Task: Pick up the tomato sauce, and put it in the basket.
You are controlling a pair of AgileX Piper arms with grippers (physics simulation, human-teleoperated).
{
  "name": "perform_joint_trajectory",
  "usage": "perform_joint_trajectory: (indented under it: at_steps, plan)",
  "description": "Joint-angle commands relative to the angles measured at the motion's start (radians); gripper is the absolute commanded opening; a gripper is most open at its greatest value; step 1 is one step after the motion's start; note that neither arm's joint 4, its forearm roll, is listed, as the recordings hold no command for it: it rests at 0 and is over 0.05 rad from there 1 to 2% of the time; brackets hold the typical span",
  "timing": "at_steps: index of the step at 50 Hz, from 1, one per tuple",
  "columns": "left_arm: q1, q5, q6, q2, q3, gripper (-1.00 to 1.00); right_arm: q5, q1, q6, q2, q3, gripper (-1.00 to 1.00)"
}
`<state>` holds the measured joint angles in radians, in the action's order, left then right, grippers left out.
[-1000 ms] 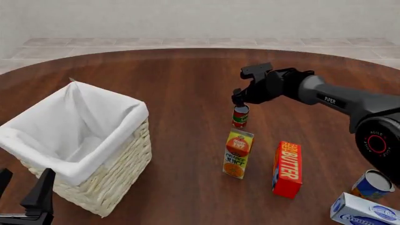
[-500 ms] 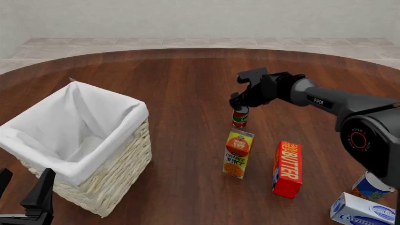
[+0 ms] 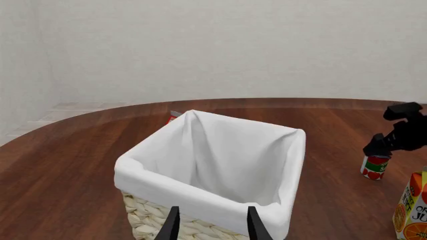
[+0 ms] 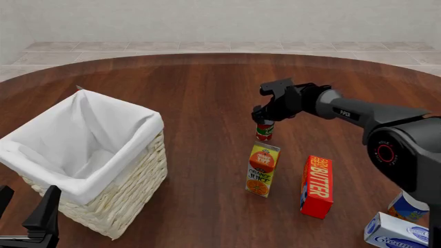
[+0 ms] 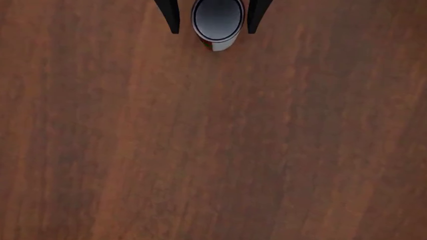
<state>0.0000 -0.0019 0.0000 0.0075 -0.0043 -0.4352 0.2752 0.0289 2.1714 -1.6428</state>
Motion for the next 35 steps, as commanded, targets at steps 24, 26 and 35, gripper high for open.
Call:
perform_joint_trajectory:
  at_steps: [24, 26, 35]
  plan:
    - [0.000, 0.000, 0.000, 0.000, 0.000, 1.00, -0.010, -0.001, -0.011, 0.057, -0.022, 1.00]
    - [0.000, 0.000, 0.000, 0.000, 0.000, 1.00, -0.011, -0.001, -0.011, 0.059, -0.025, 1.00]
    - [0.000, 0.000, 0.000, 0.000, 0.000, 1.00, -0.013, -0.001, -0.011, 0.067, -0.029, 1.00]
